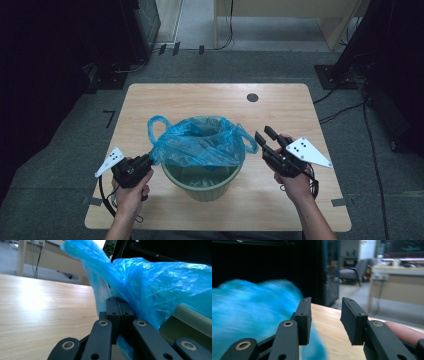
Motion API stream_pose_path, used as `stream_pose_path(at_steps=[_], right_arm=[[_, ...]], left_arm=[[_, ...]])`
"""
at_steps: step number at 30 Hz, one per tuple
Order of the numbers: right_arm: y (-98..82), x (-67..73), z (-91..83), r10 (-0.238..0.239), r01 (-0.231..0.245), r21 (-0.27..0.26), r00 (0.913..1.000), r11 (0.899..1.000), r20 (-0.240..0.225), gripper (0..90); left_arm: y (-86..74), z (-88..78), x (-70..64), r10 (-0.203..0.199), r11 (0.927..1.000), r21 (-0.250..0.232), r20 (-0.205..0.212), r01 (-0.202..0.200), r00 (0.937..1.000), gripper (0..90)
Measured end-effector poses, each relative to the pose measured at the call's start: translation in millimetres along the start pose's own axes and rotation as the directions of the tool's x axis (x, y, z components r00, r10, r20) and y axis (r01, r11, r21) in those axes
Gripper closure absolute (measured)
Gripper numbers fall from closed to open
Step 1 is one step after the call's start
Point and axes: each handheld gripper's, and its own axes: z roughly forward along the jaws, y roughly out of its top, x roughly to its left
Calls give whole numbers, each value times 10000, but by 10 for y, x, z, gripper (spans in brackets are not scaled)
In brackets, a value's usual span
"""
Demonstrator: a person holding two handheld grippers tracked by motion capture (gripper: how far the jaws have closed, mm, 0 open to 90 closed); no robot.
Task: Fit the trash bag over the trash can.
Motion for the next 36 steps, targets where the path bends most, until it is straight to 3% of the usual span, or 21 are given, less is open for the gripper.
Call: stream_pose_path(at_steps=[3,8,11,14,16,18,30,34,36], right_arm=[[103,162,3,-23,12,-178,9982,9998,-592,576],[173,334,84,654,-651,67,9870,9979,-1470,478],[119,420,151,385,-317,477,9882,9984,-1482,497],[31,462,170,-156,204,641,9972,9977,-735,660],[-14,438,163,-59,100,695,9982,9975,-596,802],[-64,405,143,-108,134,752,9993,9971,-349,890],[-282,324,5,-534,516,349,9971,9981,542,900],[-425,377,2,-674,639,362,9920,9973,1069,900],[-450,376,10,-528,489,372,9922,9981,1131,900]], left_arm=[[-8,-22,-24,192,9998,-40,-73,-193,9998,889],[-13,-53,-76,446,9989,-125,-108,-447,9989,887],[-16,-72,-117,592,9980,-197,-83,-594,9982,886],[-28,-89,-150,650,9976,-220,-75,-652,9979,885],[-36,-95,-164,647,9976,-234,-69,-648,9979,886],[-43,-102,-181,632,9977,-258,-50,-634,9980,887],[-174,-219,-348,672,9961,-606,413,-646,9969,865],[-231,-201,-426,998,9936,-551,245,-983,9947,874],[-235,-191,-438,1109,9929,-471,271,-1095,9935,878]])
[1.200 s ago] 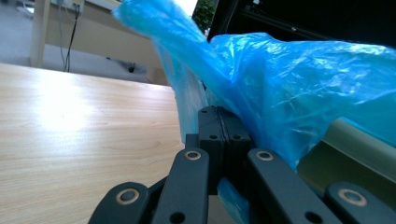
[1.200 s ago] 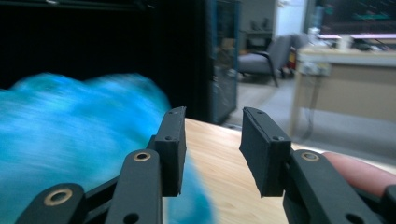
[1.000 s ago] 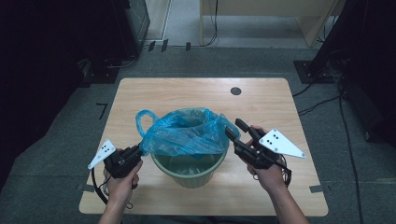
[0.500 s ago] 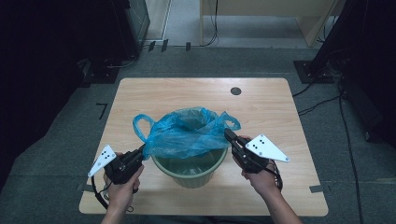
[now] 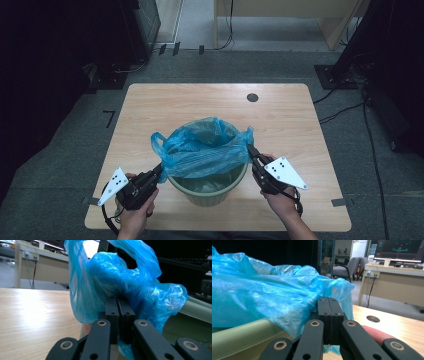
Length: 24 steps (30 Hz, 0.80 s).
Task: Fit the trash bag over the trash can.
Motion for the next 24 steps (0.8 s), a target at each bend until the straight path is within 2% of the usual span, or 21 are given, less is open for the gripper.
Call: stream_pose_path(at_steps=[4,7,12,15,18,20,21,24], right_arm=[[-54,-2,14,-148,148,102,9999,9998,7,900],[-126,26,46,-332,330,267,9994,9991,62,900],[-166,17,70,-313,307,402,9994,9987,129,900],[-170,5,68,-269,262,388,9995,9989,186,900],[-179,29,77,-156,150,483,9998,9987,118,900],[-196,60,84,-237,232,483,9997,9986,99,900],[-199,65,85,-214,202,475,9995,9987,250,900],[-199,22,88,89,-101,483,9996,9988,254,900]], left_arm=[[11,-12,-28,315,9995,78,-142,-314,9994,882],[33,-31,-56,433,9990,-53,-146,-434,9990,879],[-10,-84,-115,574,9983,-40,56,-574,9983,878],[-82,-88,-123,665,9971,388,-133,-660,9977,886],[-174,-23,-115,734,9920,1062,-409,-687,9965,895],[-230,31,-122,639,9897,1313,-541,-563,9965,897],[-241,55,-121,666,9873,1485,-648,-564,9957,898],[-235,112,-124,489,9874,1539,-756,-368,9959,898]])
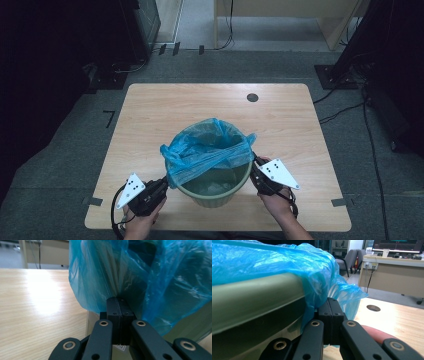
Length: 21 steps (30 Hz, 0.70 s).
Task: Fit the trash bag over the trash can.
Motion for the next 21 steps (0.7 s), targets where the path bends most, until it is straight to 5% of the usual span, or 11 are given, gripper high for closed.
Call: stream_pose_path(at_steps=[14,17,21], right_arm=[[10,-132,247,1095,-1097,-37,9892,9940,971,900],[23,-187,321,1185,-1187,-51,9864,9929,1137,900],[67,-232,336,1305,-1287,-217,9833,9914,1267,900]], left_arm=[[192,528,122,-581,9983,-123,-1287,570,9900,900],[249,617,203,-895,9959,-236,-1186,873,9889,895],[324,568,301,-1360,9896,-710,-1736,1254,9754,719]])
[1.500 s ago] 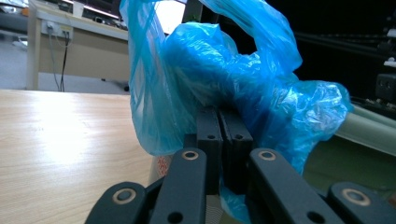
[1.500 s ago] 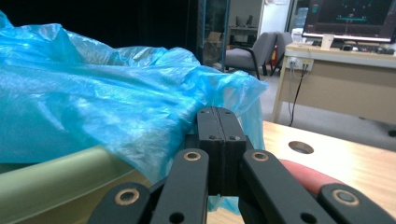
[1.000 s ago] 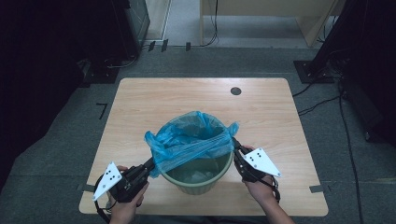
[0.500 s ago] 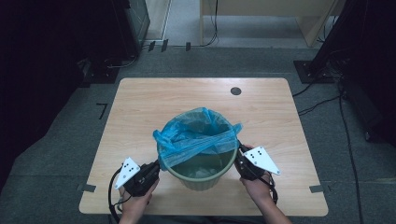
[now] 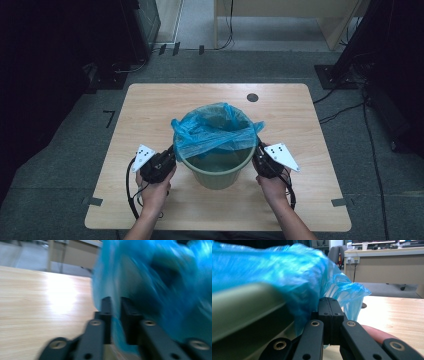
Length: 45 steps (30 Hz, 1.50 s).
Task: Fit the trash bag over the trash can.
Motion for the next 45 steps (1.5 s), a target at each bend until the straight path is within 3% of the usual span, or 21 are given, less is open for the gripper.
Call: stream_pose_path(at_steps=[5,11,14,17,19,21,25,27,29,34,36,39,41,45], right_arm=[[77,-62,-111,-154,152,-266,9998,9995,-88,900],[131,-104,-237,-362,351,-403,9990,9986,-279,900],[136,-99,-257,-498,483,-370,9980,9981,-399,900],[135,-73,-273,-588,567,-397,9968,9976,-534,900],[136,-54,-292,-620,594,-433,9963,9973,-595,900],[137,-42,-317,-659,632,-470,9961,9969,-593,900],[134,-20,-376,-676,642,-544,9958,9965,-623,900],[125,3,-412,-782,745,-623,9952,9953,-585,900],[118,16,-443,-899,860,-705,9945,9938,-540,900],[116,67,-507,-1110,1073,-887,9931,9903,-377,900],[106,92,-538,-1151,1112,-960,9927,9891,-355,900],[50,122,-609,-1291,1253,-969,9911,9874,-335,900],[-6,126,-652,-1444,1408,-891,9889,9860,-344,900],[-78,117,-683,-1440,1411,-640,9887,9879,-428,900]], left_arm=[[92,-283,72,47,9985,-542,-112,-53,9999,580],[188,-588,-101,659,9895,-1325,596,-575,9960,482],[251,-563,-216,927,9890,-1268,1279,-764,9874,427],[263,-465,-278,1072,9900,-1039,1197,-949,9870,370],[259,-422,-278,836,9918,-1062,1166,-713,9896,367],[260,-411,-284,802,9918,-1096,1349,-656,9876,426],[263,-449,-348,1317,9866,-1172,1598,-1137,9783,700],[262,-489,-364,1460,9837,-1264,1450,-1281,9786,826],[259,-521,-350,1418,9833,-1339,1394,-1233,9800,897],[249,-612,-293,1437,9822,-1410,1372,-1243,9801,900],[219,-663,-291,1548,9800,-1484,1506,-1325,9764,900],[138,-711,-290,1800,9794,-1231,1749,-1598,9680,900],[67,-721,-276,1819,9811,-1007,1883,-1652,9651,900],[-64,-688,-256,1421,9897,-520,2282,-1336,9632,900]])
